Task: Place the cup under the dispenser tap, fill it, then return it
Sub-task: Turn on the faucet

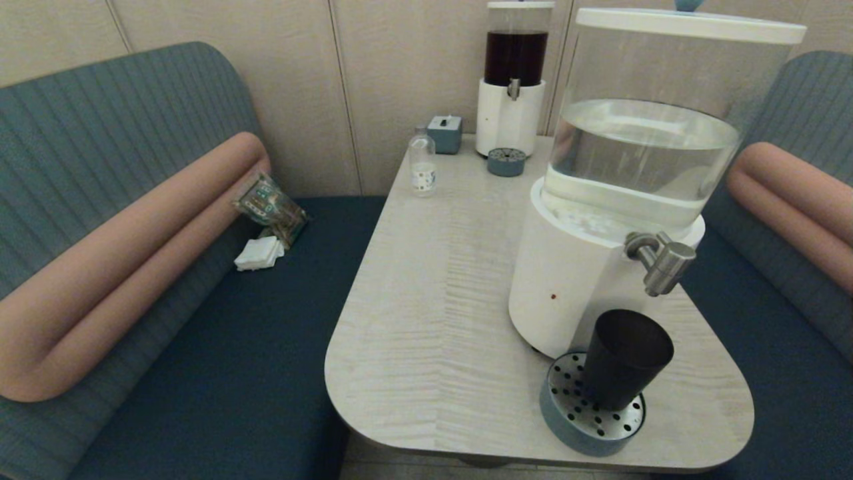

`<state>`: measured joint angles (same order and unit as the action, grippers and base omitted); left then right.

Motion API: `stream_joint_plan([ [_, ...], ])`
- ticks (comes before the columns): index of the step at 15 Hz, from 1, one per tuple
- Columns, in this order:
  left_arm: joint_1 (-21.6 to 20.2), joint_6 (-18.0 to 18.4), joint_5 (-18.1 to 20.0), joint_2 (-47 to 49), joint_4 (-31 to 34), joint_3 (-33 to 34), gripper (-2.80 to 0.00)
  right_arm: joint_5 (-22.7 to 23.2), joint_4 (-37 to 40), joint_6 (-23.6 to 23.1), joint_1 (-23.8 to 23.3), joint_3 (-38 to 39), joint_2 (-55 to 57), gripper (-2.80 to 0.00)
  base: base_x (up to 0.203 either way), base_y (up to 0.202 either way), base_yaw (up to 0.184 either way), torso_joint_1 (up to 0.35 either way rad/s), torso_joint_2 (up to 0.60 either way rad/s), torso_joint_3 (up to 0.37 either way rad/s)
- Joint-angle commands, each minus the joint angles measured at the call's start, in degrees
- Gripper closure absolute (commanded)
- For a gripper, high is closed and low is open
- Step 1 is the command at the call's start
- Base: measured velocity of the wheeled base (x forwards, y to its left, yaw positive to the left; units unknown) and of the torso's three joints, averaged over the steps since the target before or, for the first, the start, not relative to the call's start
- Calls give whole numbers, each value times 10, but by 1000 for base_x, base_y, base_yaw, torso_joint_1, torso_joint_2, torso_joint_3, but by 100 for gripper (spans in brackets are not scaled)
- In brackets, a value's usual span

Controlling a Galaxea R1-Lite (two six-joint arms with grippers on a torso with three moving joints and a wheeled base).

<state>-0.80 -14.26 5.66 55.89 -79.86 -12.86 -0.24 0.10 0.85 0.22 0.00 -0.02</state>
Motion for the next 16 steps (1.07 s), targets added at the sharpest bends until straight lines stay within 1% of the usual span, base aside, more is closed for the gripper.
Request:
stream_joint_plan([
  [1,-19,3,6,-161,102,0,0,0,0,0,0,0,0,0,0,0,0,0,0,0],
  [4,-25,6,29,-320,366,-25,0,0,0,0,0,0,0,0,0,0,0,0,0,0],
  [5,-24,3,43,-364,432,-33,0,0,0,-1,0,0,0,0,0,0,0,0,0,0],
  [6,-19,-9,57,-399,479,-38,0,0,0,0,0,1,0,0,0,0,0,0,0,0],
  [8,-7,-67,74,-469,557,-41,0,0,0,0,0,0,0,0,0,0,0,0,0,0],
  [9,-5,-77,78,-498,586,-35,0,0,0,0,0,0,0,0,0,0,0,0,0,0],
  [10,-3,-76,80,-532,623,-22,0,0,0,0,0,0,0,0,0,0,0,0,0,0],
  [11,-2,-61,79,-551,645,3,0,0,0,0,0,0,0,0,0,0,0,0,0,0],
  [12,-1,-42,74,-555,647,39,0,0,0,0,0,0,0,0,0,0,0,0,0,0],
  [13,-1,-21,69,-557,634,76,0,0,0,-1,0,0,0,0,0,0,0,0,0,0],
  [14,-1,17,67,-557,625,112,0,0,0,0,0,0,0,0,0,0,0,0,0,0],
  [15,-1,69,64,-558,639,126,0,0,0,-1,0,0,0,0,0,0,0,0,0,0],
  [16,-1,91,62,-558,684,128,0,0,0,-1,0,0,0,0,0,0,0,0,0,0],
])
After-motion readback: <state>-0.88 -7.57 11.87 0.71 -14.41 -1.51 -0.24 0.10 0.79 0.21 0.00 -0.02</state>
